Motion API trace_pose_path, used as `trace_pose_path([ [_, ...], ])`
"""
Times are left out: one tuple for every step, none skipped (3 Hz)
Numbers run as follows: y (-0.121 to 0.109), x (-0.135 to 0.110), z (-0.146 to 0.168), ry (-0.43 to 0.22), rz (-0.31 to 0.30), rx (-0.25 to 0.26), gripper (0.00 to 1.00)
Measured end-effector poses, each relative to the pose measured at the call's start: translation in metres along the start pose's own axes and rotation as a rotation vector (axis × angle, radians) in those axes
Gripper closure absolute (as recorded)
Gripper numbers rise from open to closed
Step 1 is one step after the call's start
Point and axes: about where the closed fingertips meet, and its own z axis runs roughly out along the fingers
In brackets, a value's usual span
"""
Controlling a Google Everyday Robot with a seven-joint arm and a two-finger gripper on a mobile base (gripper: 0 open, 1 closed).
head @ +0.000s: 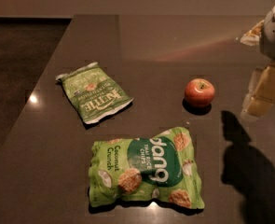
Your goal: Pick apple
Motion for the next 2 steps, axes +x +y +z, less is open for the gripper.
trace_pose_path([
  [-0.0021,-0.0006,0.0012,-0.001,0.006,0.003,0.00],
  [-0.0077,-0.0023,0.0045,-0.002,0.022,0.012,0.00],
])
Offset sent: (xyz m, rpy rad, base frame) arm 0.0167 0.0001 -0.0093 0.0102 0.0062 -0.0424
